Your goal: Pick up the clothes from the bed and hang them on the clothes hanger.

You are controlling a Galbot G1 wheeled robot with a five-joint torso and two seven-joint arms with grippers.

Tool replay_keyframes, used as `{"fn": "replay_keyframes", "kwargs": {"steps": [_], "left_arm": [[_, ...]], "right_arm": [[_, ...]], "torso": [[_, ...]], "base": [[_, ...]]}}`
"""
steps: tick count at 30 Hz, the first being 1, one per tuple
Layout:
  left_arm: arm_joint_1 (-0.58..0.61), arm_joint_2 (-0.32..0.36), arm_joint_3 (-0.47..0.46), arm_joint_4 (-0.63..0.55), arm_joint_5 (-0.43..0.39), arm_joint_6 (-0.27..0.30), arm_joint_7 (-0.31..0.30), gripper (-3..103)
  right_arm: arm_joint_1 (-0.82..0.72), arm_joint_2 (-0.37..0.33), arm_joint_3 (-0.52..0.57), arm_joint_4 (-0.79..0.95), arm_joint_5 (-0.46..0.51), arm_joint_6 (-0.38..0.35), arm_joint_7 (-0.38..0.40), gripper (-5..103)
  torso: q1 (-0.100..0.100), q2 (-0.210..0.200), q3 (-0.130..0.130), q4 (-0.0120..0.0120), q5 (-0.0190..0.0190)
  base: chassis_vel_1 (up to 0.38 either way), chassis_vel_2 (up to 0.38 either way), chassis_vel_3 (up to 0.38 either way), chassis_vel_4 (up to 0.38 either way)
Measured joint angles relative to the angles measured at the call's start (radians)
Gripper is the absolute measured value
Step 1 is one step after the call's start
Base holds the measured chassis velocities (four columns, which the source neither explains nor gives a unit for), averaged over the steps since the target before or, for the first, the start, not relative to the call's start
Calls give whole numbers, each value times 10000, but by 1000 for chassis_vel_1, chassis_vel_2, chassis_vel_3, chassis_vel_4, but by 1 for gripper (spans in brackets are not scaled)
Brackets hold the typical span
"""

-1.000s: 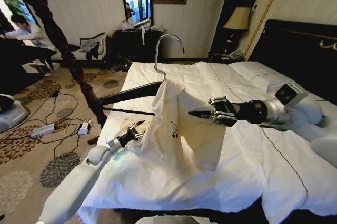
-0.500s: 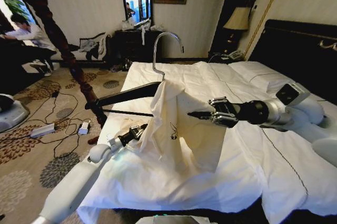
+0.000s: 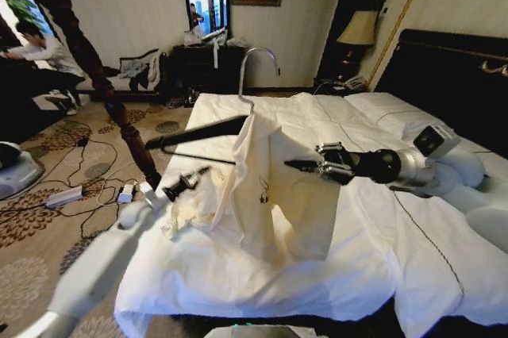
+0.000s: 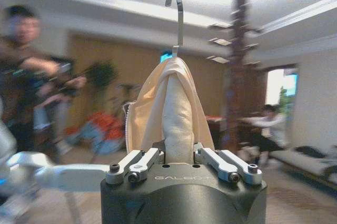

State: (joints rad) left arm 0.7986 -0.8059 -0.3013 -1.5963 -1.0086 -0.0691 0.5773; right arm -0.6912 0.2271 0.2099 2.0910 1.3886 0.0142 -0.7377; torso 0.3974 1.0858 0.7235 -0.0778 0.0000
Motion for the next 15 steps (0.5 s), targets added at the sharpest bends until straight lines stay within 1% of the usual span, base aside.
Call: {"fn": "replay_keyframes", "kwargs": {"steps": [1,3,4,5,7,8,9,10,12,13,14,15], "left_arm": [[-316,279,-152,-122,-733,220,-163,0],[-663,668,-357,-299,-1558,480,-365,0],[-855,925,-488,-454,-2033,655,-517,0],[-855,925,-488,-454,-2033,655,-517,0],[-1098,1260,-680,-742,-2671,951,-742,0],[-1211,1542,-736,-989,-3060,1160,-946,0],[-1211,1542,-736,-989,-3060,1160,-946,0],[-1185,1821,-661,-1206,-3173,1234,-1076,0],[-1161,2071,-561,-1319,-2958,1193,-1074,0],[-1384,2119,-587,-1352,-3169,1272,-1236,0],[-1384,2119,-587,-1352,-3169,1272,-1236,0],[-1591,2136,-626,-1352,-3394,1359,-1403,0]], "right_arm": [[-47,124,-12,108,107,84,451,19],[-76,260,-13,129,120,137,663,19],[-78,330,6,96,45,156,655,19],[-78,330,6,96,45,156,655,19],[-78,424,65,7,-106,187,507,19],[-78,509,117,-47,-229,221,303,19],[-78,509,117,-47,-229,221,303,19],[-94,598,160,-66,-318,254,124,19],[-116,690,187,-66,-395,301,-68,19],[-66,737,200,-115,-468,331,-239,19],[-66,737,200,-115,-468,331,-239,19],[-6,746,200,-176,-493,344,-315,19]], "torso": [[0,0,0,-1,0],[0,0,0,-1,-2],[-1,0,0,0,-2],[-1,0,0,0,-2],[0,0,-1,0,-1],[0,0,-1,0,2],[0,0,-1,0,2],[0,1,-2,-1,3],[-1,0,-1,1,-3],[-1,0,0,4,-9],[-1,0,0,4,-9],[-1,0,-1,3,-9]], "base": [[0,0,0,0],[0,0,0,0],[0,0,0,0],[0,0,0,0],[0,0,0,0],[0,0,0,0],[0,0,0,0],[0,0,0,0],[0,0,0,0],[0,0,0,0],[0,0,0,0],[0,0,0,0]]}}
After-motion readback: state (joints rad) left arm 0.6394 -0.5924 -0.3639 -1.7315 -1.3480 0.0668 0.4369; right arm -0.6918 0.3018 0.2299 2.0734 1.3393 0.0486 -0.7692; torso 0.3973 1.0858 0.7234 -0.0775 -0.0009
